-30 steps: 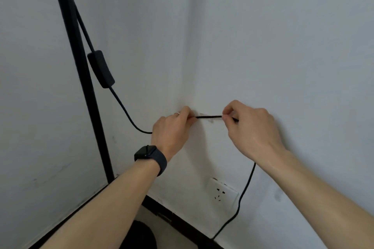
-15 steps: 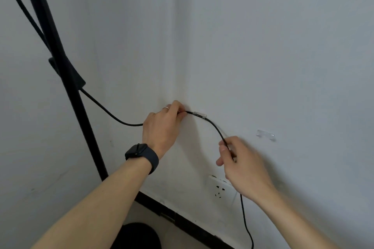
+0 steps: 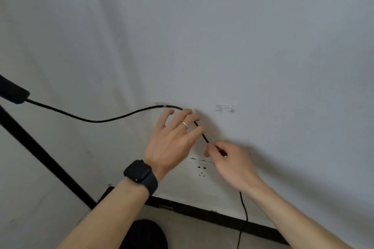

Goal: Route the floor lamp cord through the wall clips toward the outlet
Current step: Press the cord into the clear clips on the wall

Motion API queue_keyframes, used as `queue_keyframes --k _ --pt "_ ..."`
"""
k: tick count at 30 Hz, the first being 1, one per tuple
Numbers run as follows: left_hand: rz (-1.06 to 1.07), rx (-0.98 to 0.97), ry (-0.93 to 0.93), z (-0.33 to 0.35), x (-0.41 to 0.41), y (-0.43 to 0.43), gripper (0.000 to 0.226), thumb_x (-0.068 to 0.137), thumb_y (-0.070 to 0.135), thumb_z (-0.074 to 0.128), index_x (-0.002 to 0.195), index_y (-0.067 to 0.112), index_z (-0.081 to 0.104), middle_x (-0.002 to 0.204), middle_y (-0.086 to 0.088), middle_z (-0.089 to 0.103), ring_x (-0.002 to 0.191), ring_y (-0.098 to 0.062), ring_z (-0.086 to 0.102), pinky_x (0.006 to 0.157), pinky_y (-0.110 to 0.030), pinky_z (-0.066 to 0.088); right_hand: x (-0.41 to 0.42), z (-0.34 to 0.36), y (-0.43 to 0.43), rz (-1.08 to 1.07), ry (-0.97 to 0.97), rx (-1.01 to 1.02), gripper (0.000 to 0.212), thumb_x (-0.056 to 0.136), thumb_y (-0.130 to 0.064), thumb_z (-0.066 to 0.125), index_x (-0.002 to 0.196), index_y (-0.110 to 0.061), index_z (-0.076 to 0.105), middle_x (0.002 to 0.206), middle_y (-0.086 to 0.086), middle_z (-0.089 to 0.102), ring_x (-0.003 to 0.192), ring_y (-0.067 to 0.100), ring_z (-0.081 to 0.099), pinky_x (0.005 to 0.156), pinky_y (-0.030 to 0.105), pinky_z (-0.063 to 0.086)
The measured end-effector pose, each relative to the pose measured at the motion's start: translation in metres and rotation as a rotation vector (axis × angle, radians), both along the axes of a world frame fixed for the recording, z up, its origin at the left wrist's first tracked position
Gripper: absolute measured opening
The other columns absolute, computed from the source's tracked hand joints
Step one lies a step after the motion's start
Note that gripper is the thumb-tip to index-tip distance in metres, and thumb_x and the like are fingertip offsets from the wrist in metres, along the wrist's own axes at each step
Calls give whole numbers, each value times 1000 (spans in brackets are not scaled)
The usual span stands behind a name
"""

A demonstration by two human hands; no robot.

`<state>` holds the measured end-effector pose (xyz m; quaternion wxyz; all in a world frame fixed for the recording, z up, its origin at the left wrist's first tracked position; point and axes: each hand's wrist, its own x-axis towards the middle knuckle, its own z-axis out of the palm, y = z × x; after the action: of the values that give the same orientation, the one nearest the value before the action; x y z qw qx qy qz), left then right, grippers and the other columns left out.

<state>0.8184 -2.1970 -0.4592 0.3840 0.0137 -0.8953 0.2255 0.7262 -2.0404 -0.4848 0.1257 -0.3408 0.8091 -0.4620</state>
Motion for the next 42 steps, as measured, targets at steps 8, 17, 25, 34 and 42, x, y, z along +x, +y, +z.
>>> queue_keyframes --k 8,17,25,34,42 --pt "36 -5 104 4 -15 -7 13 90 6 66 92 19 68 86 -1 67 81 -27 61 88 -40 41 -27 31 47 12 151 135 24 95 -46 57 87 -28 69 73 -4 70 70 16 64 66 32 49" --pt "235 163 283 3 -39 13 10 99 13 54 93 10 61 79 -7 59 75 -33 54 81 -40 37 -35 92 43 -186 479 -97 8 94 -29 64 90 -23 65 76 -12 71 76 15 63 69 33 50" --pt "267 215 309 0 -41 14 5 94 9 58 90 11 59 79 -5 60 75 -31 54 83 -39 35 -45 84 43 -232 419 -208 14 91 -33 71 86 -20 71 70 -17 70 75 9 60 66 27 47" --pt "288 361 292 3 -43 23 7 94 15 54 91 12 59 85 -5 62 80 -32 54 86 -42 35 -38 88 28 -270 518 -311 12 92 -30 71 89 -19 72 70 -11 68 73 16 64 69 33 51" --pt "309 331 291 2 -46 28 10 92 17 53 87 10 59 82 -5 62 78 -32 55 85 -44 35 -49 90 32 -247 688 -239 16 96 -32 64 94 -17 69 85 -1 75 78 26 67 64 41 54"
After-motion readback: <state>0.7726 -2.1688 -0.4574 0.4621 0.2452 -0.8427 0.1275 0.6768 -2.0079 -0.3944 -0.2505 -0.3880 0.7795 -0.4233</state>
